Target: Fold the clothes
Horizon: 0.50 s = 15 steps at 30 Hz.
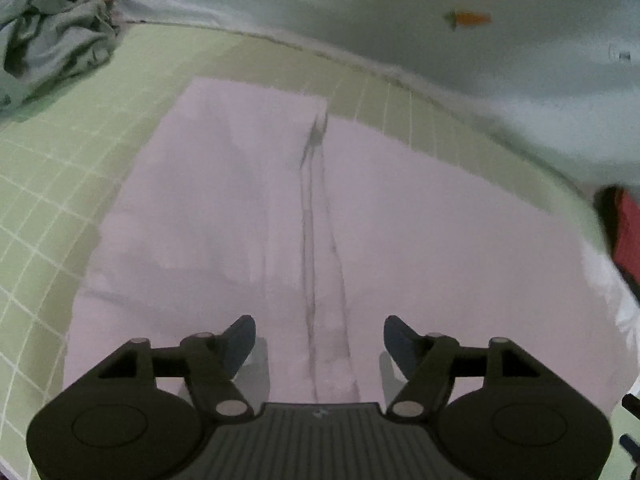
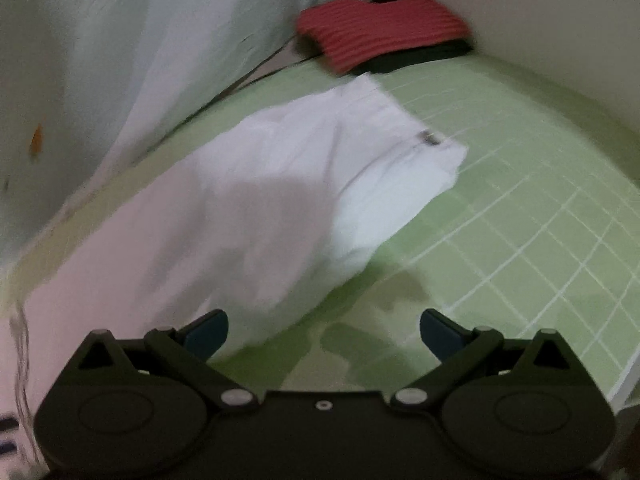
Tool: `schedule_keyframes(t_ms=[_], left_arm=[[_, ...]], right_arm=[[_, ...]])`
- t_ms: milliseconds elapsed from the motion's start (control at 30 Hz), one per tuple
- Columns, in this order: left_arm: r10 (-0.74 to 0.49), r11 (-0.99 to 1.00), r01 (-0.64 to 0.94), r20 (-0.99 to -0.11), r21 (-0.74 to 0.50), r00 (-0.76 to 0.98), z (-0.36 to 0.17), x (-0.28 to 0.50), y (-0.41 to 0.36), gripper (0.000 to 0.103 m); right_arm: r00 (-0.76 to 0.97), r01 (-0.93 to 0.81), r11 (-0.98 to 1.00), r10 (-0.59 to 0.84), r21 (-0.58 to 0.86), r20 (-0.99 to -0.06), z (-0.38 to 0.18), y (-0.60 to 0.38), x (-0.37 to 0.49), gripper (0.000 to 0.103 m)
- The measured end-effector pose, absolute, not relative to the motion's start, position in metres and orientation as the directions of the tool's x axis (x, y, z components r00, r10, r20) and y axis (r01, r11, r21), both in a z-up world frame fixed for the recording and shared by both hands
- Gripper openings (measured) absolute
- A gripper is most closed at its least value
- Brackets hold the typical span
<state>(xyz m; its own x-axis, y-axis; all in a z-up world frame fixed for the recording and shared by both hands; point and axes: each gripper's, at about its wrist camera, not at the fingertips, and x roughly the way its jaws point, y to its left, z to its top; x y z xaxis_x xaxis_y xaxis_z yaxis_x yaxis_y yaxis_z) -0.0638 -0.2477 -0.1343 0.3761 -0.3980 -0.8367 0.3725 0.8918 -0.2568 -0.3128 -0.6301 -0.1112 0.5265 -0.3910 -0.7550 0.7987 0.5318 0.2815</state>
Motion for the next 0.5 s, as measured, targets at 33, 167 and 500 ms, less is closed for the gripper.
schedule_keyframes(t_ms=[33, 167, 500], left_arm=[[-0.398, 0.895, 0.361, -0.831, -0.261, 0.389, -0.131, -0.061, -0.247, 0.087], [-0.327, 0.934, 0.277, -0.856, -0.226, 0.402, -0.138, -0.049, -0.247, 0.087], [-0.265, 0.956, 0.227, -0.881, -0.187, 0.391, -0.14, -0.032, -0.264, 0.087]], right_arm=[[0.538, 0.805, 0.504, -0.397, 0.313, -0.743, -0.112, -0.639, -0.315, 0.103], [0.563, 0.814, 0.434, -0.426, 0.386, -0.708, -0.118, -0.673, -0.309, 0.103], [0.544, 0.834, 0.351, -0.386, 0.427, -0.745, -0.142, -0.73, -0.274, 0.103]])
